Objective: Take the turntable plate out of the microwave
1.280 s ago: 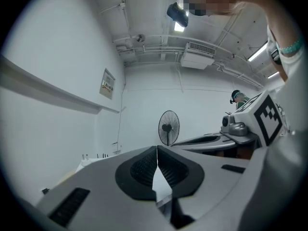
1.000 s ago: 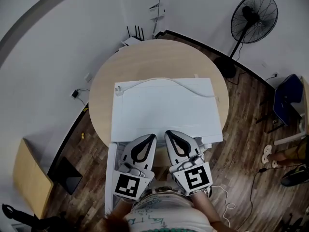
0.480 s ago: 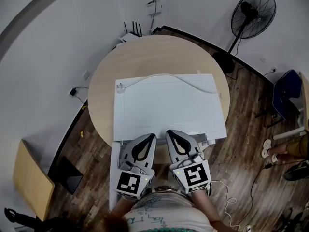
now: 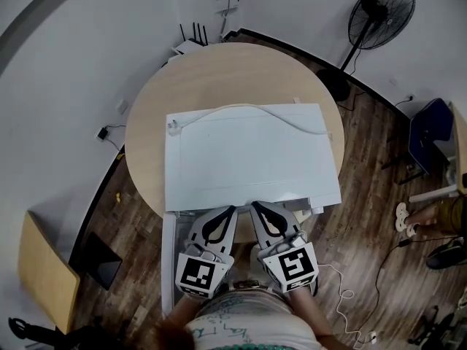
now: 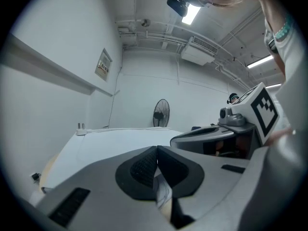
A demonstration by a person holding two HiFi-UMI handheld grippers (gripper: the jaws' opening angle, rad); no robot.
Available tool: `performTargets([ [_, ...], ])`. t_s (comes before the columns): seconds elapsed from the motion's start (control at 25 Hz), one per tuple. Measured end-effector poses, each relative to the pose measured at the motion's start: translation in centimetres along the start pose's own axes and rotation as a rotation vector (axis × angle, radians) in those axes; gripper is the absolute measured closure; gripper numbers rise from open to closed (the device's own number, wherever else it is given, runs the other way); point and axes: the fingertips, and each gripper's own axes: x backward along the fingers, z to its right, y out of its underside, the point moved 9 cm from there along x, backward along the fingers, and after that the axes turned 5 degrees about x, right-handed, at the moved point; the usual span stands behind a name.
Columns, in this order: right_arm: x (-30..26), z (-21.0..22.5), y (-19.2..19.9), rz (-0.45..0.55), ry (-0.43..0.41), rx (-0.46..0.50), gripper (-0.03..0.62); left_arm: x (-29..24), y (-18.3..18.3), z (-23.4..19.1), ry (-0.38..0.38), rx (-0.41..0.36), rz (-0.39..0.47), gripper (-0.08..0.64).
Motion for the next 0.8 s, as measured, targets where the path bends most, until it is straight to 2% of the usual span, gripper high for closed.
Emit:
performTargets([
  [0.2,0.4,-0.6,2.2,-0.063,-0.046,-0.019,0.601,-0.4,2.3,0.2,0.006,-0.019,-0.052,0.546],
  [0.36,0.3,-0.7,5.0,-0.109,-0.052,-0.032,0.601,-0.8,3.9,0.2,0.006,0.006,-0.096,0.546],
  [0.56,-0.9,-0.2,8.3,-0.168,-0.034,-0.056,0.601,-1.5,6.1,-0.5,-0.029,0.032,-0.129,0.546],
  [0.8,-2.7,0.1,11.8,-0.247,-0.05,-0.064,0.601,-2.4,9.0,-1.2,-0.065,0.047,-0.184,0.546],
])
